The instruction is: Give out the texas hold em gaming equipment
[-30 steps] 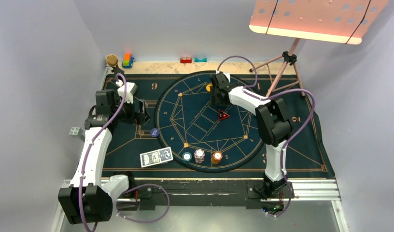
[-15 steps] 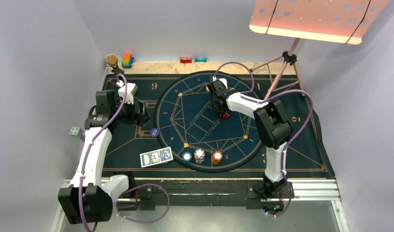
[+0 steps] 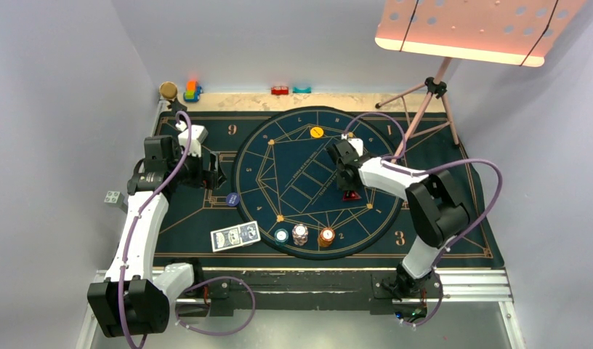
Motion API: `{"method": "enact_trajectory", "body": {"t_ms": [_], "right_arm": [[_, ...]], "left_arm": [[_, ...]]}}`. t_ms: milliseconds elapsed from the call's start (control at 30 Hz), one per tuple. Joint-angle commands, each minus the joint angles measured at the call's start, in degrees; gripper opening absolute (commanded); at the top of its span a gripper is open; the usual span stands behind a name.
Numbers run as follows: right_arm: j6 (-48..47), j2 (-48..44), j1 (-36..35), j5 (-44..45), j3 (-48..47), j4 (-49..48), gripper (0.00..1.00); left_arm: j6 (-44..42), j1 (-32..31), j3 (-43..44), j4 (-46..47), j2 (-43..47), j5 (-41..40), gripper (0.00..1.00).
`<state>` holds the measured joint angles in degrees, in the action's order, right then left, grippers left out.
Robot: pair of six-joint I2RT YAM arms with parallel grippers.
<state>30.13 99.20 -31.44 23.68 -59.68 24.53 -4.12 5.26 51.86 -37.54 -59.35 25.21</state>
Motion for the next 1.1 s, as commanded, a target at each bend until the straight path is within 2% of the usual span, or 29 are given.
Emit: {"method": "enact_trajectory", "body": {"t_ms": [0,267,367,400,533,667,800,1067], "right_arm": [[6.15,-5.51,0.31,0.73,1.94,8.22,0.36],[10.38,-12.87,0.92,-0.82,10.26,10.88,0.36],[10.24,-12.89,1.22,-0.22,9.74,10.9,0.38],[9.99,-12.49,1.21,-0.07,8.7,11.33,0.4],[7.14,-12.22,1.21,0.72,3.31,11.84,0.64],[1.77,-16.0,0.11,-1.46,-1.75,10.16,0.78],[-4.69,-19.0,-5.87,-3.48,-6.19,8.8,0.89],[-16.25,-17.78,-27.13,-10.01,-11.76,5.87,0.97]], "left_arm": [[-0.99,0.55,1.31,-0.18,0.25,1.73,1.0],[-1.61,0.61,1.23,-0.43,0.17,3.12,1.0],[-1.65,0.55,1.31,-0.59,-0.01,3.51,1.0],[-1.71,0.56,1.32,-0.68,-0.05,3.53,1.0],[-1.97,0.61,1.08,-0.79,0.35,3.51,1.0],[-2.14,0.55,0.78,-0.62,0.31,3.68,1.0],[-2.3,0.52,0.29,-0.19,0.3,4.05,1.0],[-2.31,0.54,-0.83,1.02,0.88,4.03,1.0]]}}
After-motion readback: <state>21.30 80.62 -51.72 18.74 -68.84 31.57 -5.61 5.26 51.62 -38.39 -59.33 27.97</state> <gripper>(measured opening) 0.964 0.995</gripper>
